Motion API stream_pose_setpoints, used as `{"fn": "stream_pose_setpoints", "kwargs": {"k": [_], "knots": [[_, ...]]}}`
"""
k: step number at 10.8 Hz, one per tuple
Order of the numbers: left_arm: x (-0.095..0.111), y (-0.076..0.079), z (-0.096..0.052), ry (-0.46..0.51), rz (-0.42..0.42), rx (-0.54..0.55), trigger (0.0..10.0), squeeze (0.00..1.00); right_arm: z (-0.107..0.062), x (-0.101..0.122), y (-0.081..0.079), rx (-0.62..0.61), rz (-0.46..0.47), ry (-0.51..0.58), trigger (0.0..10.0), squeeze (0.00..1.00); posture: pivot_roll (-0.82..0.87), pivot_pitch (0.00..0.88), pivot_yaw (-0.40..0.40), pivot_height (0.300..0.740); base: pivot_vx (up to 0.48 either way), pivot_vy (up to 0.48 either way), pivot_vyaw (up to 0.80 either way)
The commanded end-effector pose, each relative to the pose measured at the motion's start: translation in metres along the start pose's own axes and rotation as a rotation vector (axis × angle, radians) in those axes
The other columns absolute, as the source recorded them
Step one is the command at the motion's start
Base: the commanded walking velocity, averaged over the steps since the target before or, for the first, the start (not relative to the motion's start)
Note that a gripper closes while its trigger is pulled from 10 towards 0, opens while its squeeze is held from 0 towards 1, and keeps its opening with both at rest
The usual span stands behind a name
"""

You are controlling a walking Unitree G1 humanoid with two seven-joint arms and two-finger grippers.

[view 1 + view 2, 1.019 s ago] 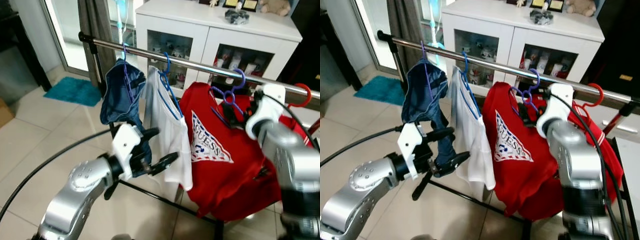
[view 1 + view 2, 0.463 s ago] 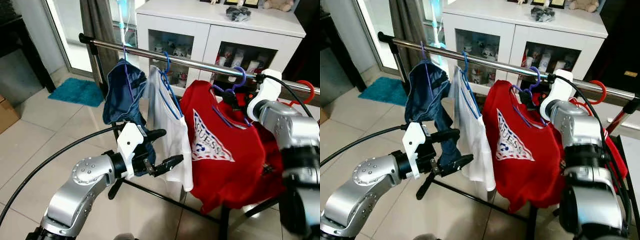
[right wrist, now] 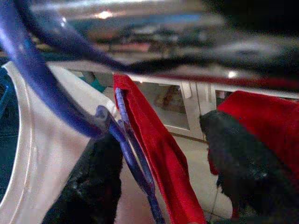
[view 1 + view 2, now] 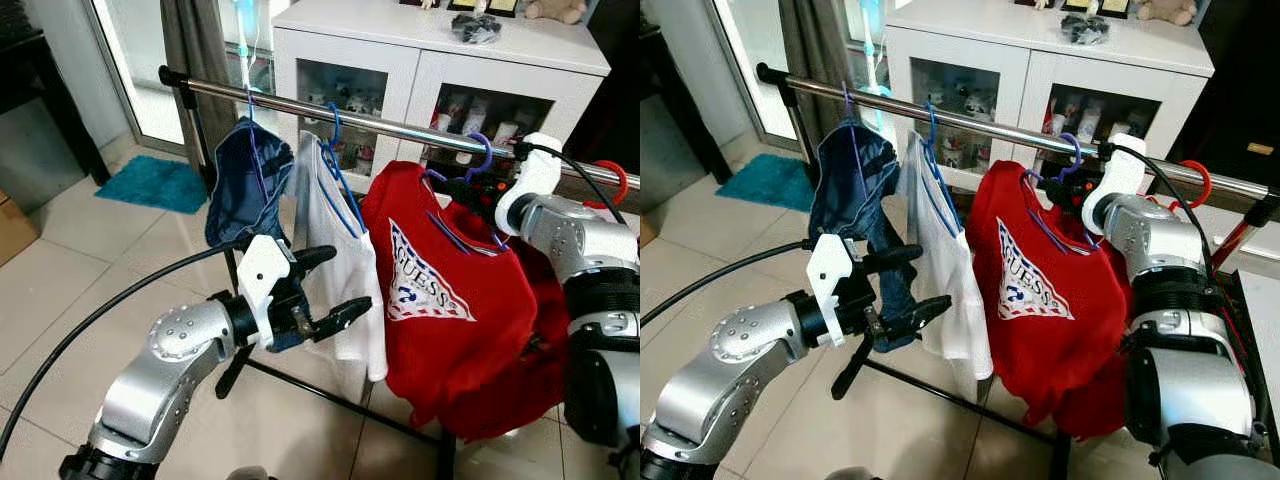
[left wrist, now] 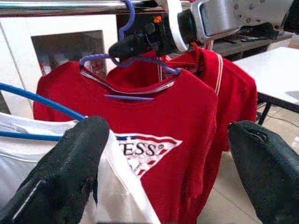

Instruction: Hang hanger

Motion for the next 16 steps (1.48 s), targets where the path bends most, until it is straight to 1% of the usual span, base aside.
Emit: {"fn": "stream_pose_setpoints", "kwargs": {"k": [1, 6, 9, 11, 13, 14, 15, 16], "knots": [[0.006, -0.004, -0.001, 0.019, 0.019, 0.014, 10.0, 0.0, 0.001, -0.002, 0.002, 0.001, -0.016, -0.019, 0.0, 0.0, 0.13, 0.0, -0.025, 0.74, 0.0, 0.0, 0.0], [0.009, -0.007, 0.001, 0.04, 0.024, 0.027, 10.0, 0.0, 0.005, -0.007, -0.004, 0.052, -0.041, -0.041, 0.0, 0.0, 0.12, 0.0, -0.03, 0.74, 0.0, 0.0, 0.0], [0.01, -0.008, 0.002, 0.051, 0.031, 0.039, 10.0, 0.0, 0.005, -0.006, -0.008, 0.098, -0.071, -0.031, 0.0, 0.0, 0.13, 0.0, -0.028, 0.74, 0.0, 0.0, 0.0], [0.011, -0.011, 0.0, 0.053, 0.031, 0.05, 10.0, 0.0, 0.005, -0.006, -0.01, 0.116, -0.076, -0.027, 0.0, 0.0, 0.12, 0.0, -0.024, 0.74, 0.0, 0.0, 0.0], [0.009, -0.013, 0.002, 0.05, 0.03, 0.061, 10.0, 0.0, 0.005, -0.006, -0.014, 0.137, -0.072, -0.023, 0.0, 0.0, 0.11, 0.0, -0.02, 0.74, 0.0, 0.0, 0.0], [0.008, -0.016, 0.004, 0.044, 0.037, 0.08, 10.0, 0.0, 0.004, -0.005, -0.013, 0.137, -0.063, -0.017, 0.0, 0.0, 0.1, 0.0, -0.02, 0.74, 0.0, 0.0, 0.0], [0.006, -0.022, 0.005, 0.04, 0.042, 0.13, 10.0, 0.0, 0.002, -0.001, -0.015, 0.146, -0.045, 0.009, 0.0, 0.0, 0.1, 0.0, -0.029, 0.74, 0.0, 0.0, 0.0], [0.003, -0.024, 0.004, 0.03, 0.031, 0.17, 10.0, 0.0, 0.0, 0.004, -0.018, 0.143, -0.051, 0.043, 0.0, 0.0, 0.12, 0.0, -0.046, 0.74, 0.0, 0.0, 0.0]]}}
Point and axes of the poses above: a point about 5 cm out from each wrist's last joint towards the gripper, its own z axis pointing out of the wrist towards the gripper, its own x axis along the axis of the wrist's last joint, y = z × x, the point moved 5 cm from there along z, pointing out of the wrist towards the gripper, and after that the axes turned 3 degrees about -z, right-handed, at the moved point
